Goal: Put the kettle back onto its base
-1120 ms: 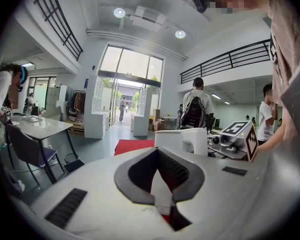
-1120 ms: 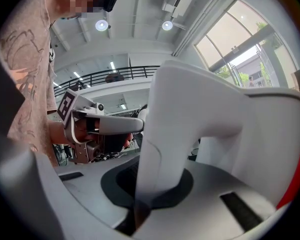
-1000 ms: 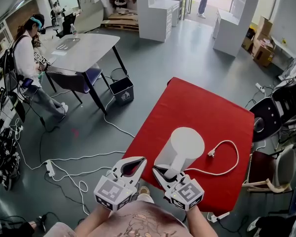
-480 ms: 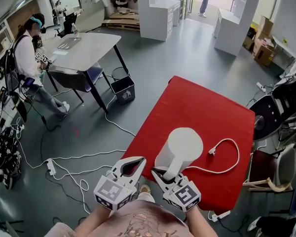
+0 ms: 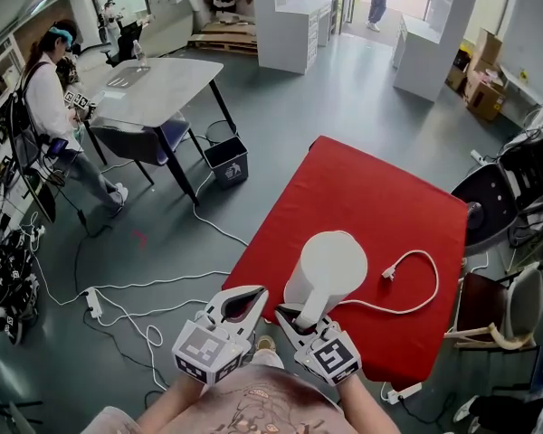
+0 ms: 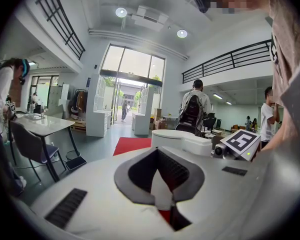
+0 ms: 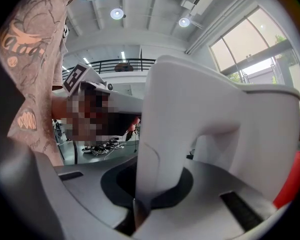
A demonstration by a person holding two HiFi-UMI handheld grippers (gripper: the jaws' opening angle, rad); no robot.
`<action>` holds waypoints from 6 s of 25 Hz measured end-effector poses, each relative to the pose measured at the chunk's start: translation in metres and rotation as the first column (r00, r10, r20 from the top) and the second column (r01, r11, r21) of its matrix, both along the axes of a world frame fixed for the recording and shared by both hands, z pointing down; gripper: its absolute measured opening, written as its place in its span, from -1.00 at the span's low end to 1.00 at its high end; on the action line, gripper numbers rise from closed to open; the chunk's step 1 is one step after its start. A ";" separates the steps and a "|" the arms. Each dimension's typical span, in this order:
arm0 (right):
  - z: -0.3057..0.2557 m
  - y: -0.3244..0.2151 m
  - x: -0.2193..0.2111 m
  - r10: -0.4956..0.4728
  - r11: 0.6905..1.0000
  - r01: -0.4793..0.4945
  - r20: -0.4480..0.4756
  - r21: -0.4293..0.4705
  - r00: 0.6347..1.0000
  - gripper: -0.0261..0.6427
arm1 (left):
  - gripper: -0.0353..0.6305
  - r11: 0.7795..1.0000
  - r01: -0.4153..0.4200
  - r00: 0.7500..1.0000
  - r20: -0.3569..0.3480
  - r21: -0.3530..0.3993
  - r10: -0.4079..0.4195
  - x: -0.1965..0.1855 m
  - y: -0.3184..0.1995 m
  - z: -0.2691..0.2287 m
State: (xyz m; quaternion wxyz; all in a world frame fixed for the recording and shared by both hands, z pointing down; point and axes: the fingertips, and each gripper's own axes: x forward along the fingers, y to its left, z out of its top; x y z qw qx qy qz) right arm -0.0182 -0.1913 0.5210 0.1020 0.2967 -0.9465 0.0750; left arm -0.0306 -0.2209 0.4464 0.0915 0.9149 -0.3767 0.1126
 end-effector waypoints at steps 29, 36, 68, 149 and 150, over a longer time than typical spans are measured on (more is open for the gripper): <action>0.022 0.016 -0.014 -0.015 0.999 0.020 -0.095 0.047 0.995 -0.87 | -0.93 1.000 0.030 1.000 -0.004 -0.005 -0.030 -0.011 0.012 -0.003; 0.026 0.018 -0.012 -0.012 1.000 0.013 -0.069 0.015 0.998 -0.82 | -0.93 0.999 0.035 0.999 -0.003 -0.007 -0.035 -0.011 0.016 0.002; 0.018 0.045 0.042 0.111 0.994 -0.112 -0.057 -0.012 0.992 -0.42 | -0.93 1.000 0.005 0.999 -0.036 -0.007 -0.005 0.012 0.049 0.000; -0.129 0.437 0.041 0.522 0.831 -0.541 0.157 0.130 0.839 -0.90 | -0.93 0.959 -0.270 0.949 -0.142 0.088 0.281 0.000 0.426 -0.044; -0.130 0.438 0.042 0.522 0.830 -0.542 0.158 0.133 0.838 -0.90 | -0.93 0.957 -0.274 0.948 -0.140 0.091 0.285 0.002 0.428 -0.045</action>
